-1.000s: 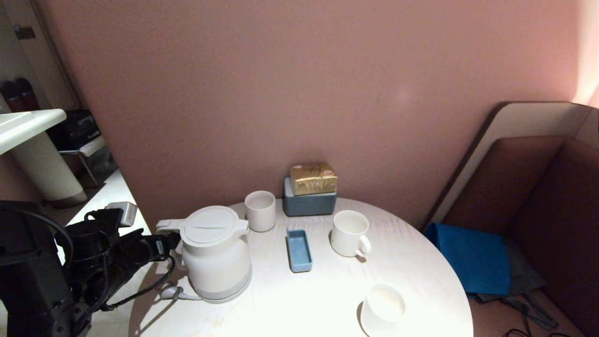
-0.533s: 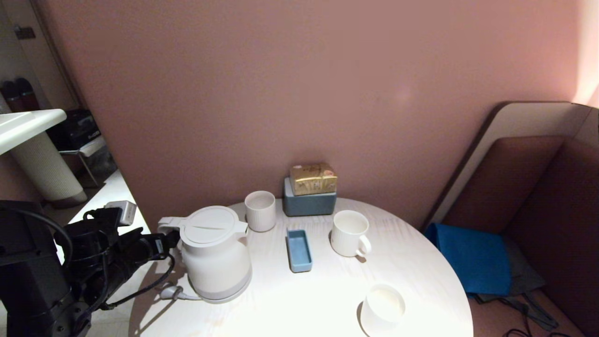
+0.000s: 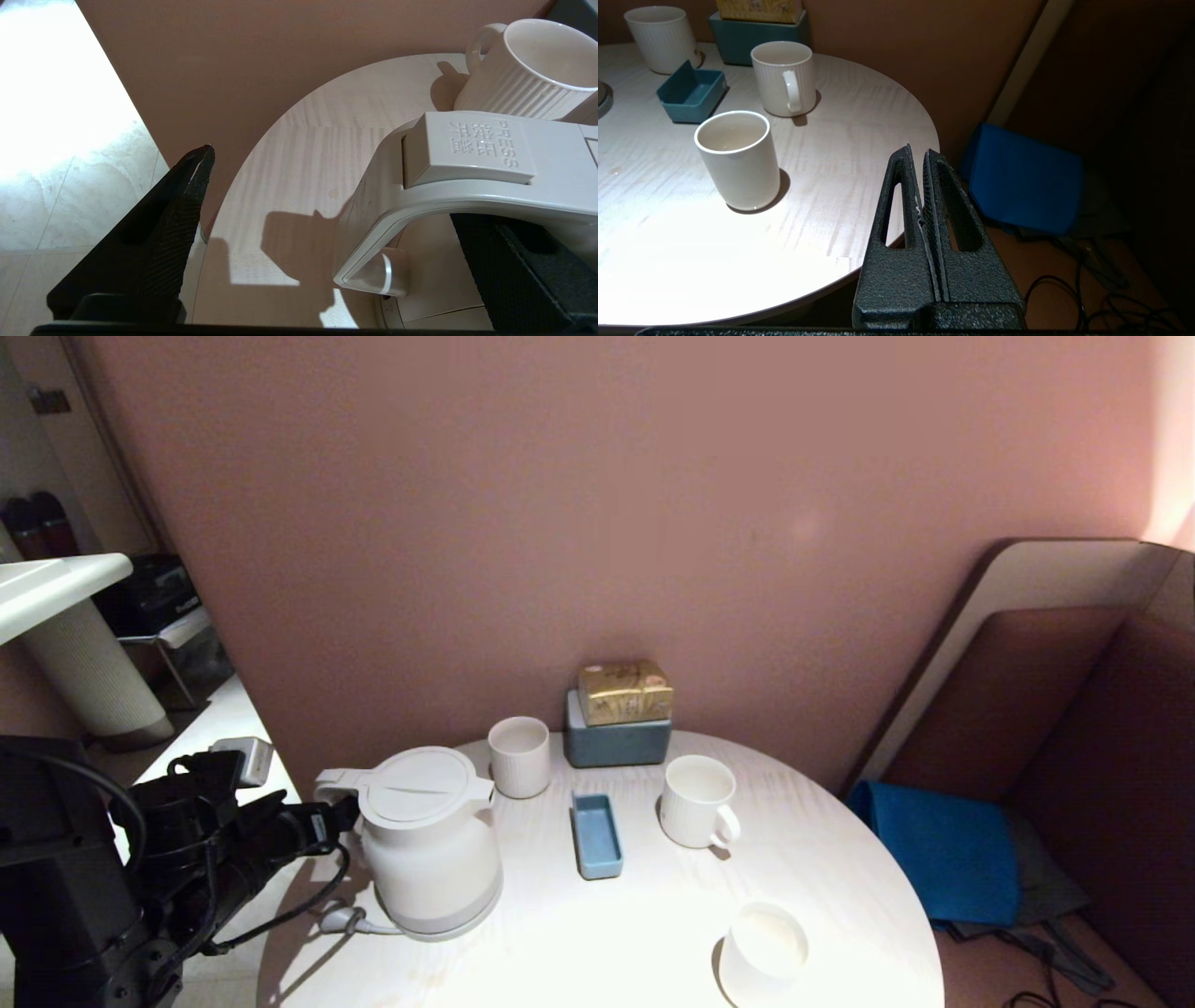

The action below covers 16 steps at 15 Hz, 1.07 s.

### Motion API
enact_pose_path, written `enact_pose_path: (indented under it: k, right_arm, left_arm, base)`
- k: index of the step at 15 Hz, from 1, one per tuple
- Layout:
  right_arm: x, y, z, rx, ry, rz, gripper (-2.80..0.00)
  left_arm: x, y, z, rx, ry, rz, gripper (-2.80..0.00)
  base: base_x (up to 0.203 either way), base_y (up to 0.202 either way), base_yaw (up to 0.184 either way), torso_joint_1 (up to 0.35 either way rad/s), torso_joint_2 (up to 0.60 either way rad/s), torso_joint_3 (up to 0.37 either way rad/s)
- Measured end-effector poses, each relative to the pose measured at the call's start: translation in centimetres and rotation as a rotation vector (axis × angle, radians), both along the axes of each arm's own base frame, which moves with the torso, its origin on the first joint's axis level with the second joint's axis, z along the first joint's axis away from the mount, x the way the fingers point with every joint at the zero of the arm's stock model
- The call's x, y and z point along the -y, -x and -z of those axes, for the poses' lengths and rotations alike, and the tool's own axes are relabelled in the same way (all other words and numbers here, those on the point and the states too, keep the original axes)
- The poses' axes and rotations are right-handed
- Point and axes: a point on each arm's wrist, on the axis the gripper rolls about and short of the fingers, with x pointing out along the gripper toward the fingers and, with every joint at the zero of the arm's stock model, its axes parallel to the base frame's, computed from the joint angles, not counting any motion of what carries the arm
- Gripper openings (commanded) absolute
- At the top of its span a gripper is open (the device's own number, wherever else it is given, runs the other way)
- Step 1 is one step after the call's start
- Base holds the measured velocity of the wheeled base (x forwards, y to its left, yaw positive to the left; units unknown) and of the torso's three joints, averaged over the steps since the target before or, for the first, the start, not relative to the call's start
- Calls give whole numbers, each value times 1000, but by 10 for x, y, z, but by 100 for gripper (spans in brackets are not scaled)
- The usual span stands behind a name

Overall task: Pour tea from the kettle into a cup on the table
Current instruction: Pick up the kettle

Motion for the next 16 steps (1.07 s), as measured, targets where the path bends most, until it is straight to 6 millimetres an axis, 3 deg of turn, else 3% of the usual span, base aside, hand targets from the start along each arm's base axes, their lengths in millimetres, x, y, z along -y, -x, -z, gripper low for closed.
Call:
enact_pose_path:
  k: [16]
  right_arm:
    - [0,0,0,0,0,0,-280]
  left_arm:
    - [1,1,1,-6,-12,6,0]
  base:
    - [0,0,0,0,0,0]
